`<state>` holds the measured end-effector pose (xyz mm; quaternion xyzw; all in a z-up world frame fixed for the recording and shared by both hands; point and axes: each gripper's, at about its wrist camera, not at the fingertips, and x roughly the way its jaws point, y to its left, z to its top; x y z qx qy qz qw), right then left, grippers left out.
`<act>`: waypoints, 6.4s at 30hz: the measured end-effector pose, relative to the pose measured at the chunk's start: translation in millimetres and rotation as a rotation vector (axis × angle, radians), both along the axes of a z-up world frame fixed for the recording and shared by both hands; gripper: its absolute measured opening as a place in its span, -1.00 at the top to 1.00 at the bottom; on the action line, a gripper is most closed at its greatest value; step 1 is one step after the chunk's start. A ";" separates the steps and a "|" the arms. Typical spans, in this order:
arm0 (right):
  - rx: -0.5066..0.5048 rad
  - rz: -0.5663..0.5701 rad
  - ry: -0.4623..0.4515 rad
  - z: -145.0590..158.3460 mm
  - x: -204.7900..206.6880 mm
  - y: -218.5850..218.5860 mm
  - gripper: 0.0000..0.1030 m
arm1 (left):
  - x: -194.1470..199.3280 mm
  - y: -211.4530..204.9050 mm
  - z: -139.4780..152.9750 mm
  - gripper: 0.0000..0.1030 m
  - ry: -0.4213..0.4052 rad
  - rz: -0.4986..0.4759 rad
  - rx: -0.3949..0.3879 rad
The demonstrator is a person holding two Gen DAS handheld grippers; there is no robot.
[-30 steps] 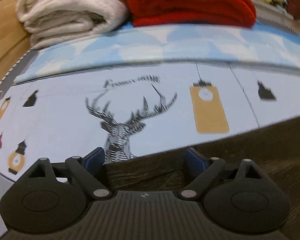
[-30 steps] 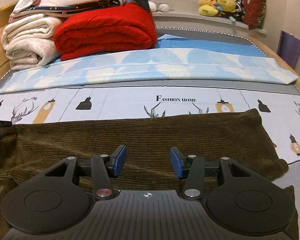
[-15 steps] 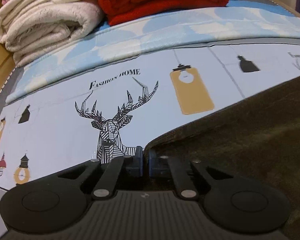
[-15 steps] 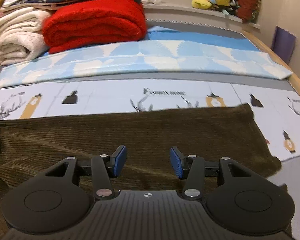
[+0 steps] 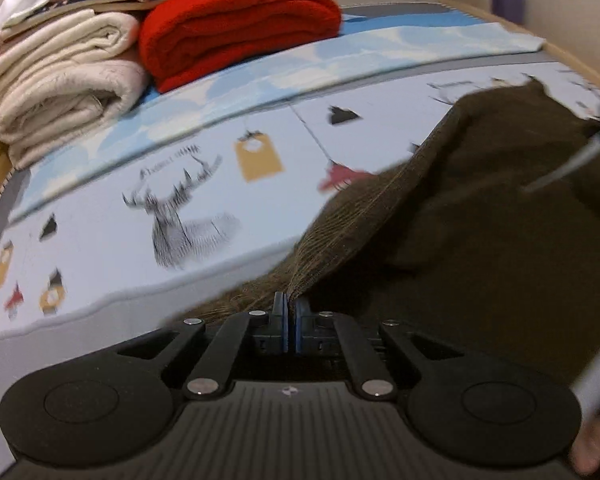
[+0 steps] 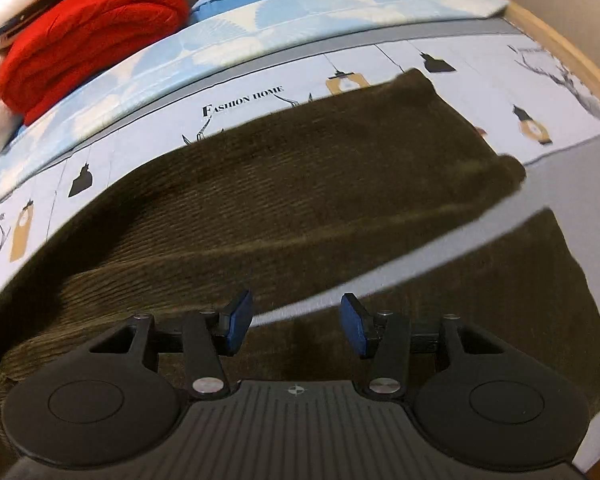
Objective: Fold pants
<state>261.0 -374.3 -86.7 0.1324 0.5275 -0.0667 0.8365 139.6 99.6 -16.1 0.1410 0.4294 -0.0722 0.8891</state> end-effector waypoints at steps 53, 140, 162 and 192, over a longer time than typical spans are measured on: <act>0.246 -0.245 -0.197 -39.0 117.4 -25.8 0.92 | 33.2 156.8 -59.0 0.54 0.249 0.857 -0.574; -0.040 -0.425 0.096 -20.3 -148.9 -204.2 0.51 | -34.8 108.3 -61.3 -0.02 0.339 0.415 -0.195; 0.354 0.489 -0.236 31.8 14.4 131.4 0.78 | -39.8 110.8 -78.0 0.05 0.388 0.403 -0.148; 0.323 0.603 -0.181 3.9 86.1 234.3 0.93 | -28.7 117.3 -63.7 0.02 0.366 0.375 -0.194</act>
